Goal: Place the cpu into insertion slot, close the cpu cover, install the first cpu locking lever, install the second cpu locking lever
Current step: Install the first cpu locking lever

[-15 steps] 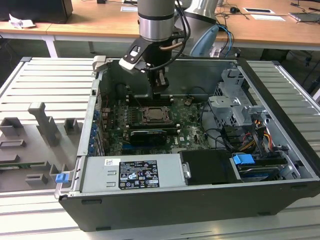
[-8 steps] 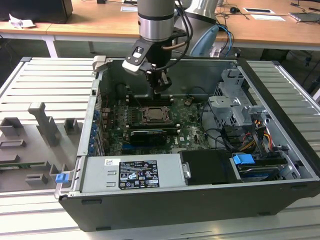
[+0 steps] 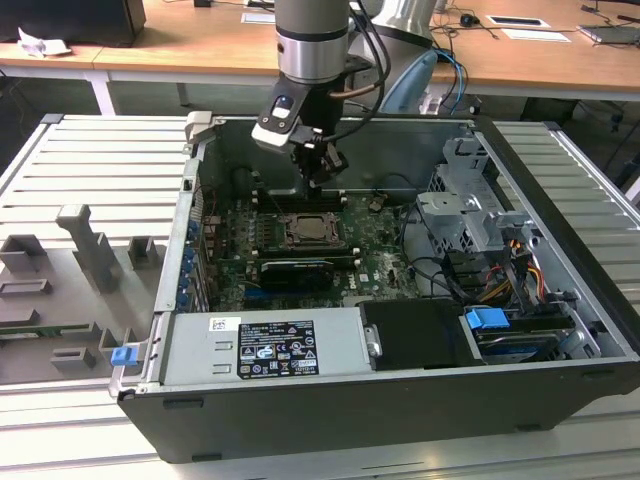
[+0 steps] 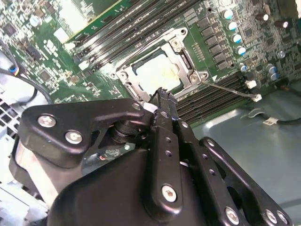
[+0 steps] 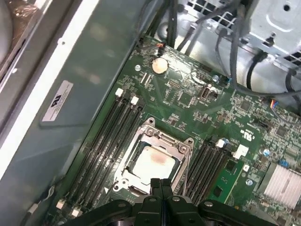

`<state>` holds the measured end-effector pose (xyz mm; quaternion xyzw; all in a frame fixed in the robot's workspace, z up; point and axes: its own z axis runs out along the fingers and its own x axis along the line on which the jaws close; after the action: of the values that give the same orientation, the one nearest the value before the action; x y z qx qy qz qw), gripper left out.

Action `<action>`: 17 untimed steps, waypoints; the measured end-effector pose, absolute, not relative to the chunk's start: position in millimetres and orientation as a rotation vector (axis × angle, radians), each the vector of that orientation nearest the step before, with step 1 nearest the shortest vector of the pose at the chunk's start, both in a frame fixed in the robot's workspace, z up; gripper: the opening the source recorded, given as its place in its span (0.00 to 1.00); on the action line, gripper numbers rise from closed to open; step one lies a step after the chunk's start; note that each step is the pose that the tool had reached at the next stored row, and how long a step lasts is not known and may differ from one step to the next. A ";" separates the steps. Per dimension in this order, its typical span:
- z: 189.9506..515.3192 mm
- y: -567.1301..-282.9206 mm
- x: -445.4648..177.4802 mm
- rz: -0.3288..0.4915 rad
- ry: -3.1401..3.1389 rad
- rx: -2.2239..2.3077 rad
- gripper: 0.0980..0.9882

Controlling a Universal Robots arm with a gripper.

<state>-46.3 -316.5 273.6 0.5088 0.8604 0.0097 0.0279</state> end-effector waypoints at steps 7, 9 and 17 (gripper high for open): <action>273.6 -316.5 -46.3 0.034 2.762 1.377 0.01; 273.6 -316.5 -46.3 0.034 2.798 1.303 0.01; 273.5 -316.5 -46.6 0.032 2.920 0.997 0.01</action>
<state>-46.6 -316.5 273.5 0.3231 0.9459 0.0103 0.0279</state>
